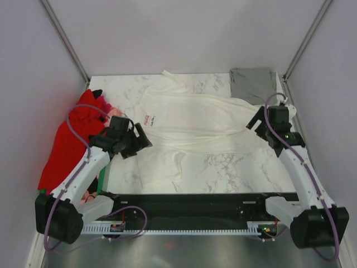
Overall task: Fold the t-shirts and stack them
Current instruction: Flatten the tshirt out, then fold the tshirt
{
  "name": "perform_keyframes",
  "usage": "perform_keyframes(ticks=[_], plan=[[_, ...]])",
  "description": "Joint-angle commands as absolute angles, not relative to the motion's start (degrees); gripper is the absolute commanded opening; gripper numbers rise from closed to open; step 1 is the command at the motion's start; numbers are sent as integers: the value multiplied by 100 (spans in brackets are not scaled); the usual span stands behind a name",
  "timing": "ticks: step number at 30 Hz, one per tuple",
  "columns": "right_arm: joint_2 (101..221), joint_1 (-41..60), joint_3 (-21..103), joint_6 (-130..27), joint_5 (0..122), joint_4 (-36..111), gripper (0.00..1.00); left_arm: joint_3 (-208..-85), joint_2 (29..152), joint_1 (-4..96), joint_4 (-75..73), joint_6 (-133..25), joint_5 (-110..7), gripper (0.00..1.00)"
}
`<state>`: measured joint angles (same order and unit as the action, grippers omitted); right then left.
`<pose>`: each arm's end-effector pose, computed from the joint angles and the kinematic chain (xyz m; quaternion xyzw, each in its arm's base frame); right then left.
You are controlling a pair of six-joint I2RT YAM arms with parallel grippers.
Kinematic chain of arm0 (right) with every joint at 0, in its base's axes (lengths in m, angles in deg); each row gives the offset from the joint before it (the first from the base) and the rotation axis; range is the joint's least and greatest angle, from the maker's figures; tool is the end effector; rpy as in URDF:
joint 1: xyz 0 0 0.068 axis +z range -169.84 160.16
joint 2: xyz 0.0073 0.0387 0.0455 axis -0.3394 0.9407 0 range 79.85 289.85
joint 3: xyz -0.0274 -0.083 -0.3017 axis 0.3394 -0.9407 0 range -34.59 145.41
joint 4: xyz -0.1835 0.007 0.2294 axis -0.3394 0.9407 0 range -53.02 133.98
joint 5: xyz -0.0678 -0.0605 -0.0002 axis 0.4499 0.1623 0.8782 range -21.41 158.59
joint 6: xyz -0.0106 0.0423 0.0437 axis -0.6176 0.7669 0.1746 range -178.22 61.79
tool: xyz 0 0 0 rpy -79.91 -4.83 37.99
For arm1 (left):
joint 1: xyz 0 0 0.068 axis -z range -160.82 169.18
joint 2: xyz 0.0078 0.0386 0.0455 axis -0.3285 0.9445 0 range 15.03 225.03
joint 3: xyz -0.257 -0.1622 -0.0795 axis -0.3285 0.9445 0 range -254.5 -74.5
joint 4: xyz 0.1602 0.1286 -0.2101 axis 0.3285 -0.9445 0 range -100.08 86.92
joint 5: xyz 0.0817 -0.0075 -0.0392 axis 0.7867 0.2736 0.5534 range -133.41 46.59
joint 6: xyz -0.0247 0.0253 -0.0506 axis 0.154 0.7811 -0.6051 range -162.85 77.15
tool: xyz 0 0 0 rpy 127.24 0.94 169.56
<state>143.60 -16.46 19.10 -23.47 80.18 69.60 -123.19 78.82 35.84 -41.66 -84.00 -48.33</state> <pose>0.2579 0.0059 0.3177 0.2853 0.8663 0.0430 0.4077 0.2300 -0.0730 0.2766 -0.1882 0.9306 -0.1862 0.2528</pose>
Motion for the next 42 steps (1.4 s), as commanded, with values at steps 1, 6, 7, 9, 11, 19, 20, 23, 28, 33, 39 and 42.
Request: perform_keyframes(ticks=[1,6,7,9,11,19,20,23,28,33,39,42], plan=[[13815,-1659,946,-1761,8178,7065,98,-11801,7682,3929,-4823,-9187,-4211,88],[13847,-1694,364,-1717,7888,7179,98,-11249,7532,4527,-5352,-9847,-4016,88],[13874,-1703,320,-1717,7887,7179,98,-11151,7488,4632,-5387,-9944,-4007,88],[13927,-1738,259,-1717,7834,7152,98,-10836,7339,4914,-5388,-10138,-4103,87],[14023,-1755,189,-1700,7825,7135,98,-10633,7251,5255,-5336,-10472,-4243,85],[14006,-1870,4,-1796,7343,6652,98,-10271,7724,5741,-4616,-10833,-4077,72],[13997,-1870,-5,-1813,7290,6616,98,-10306,7821,5741,-4614,-10798,-3885,69],[13980,-1878,-40,-1831,7166,6537,98,-10526,8208,5750,-4448,-10701,-3708,63],[13822,-1878,-137,-1866,7219,6537,98,-10693,8454,5767,-4386,-10640,-3427,40],[13874,-1887,-137,-1928,7219,6519,98,-10869,8779,5758,-4140,-10412,-3400,35],[13848,-1887,-216,-1937,7315,6467,98,-10842,8798,5758,-3797,-10209,-3505,2],[13900,-1922,-286,-1937,7316,6388,98,-10913,8501,5758,-3814,-10069,-3506,2]])
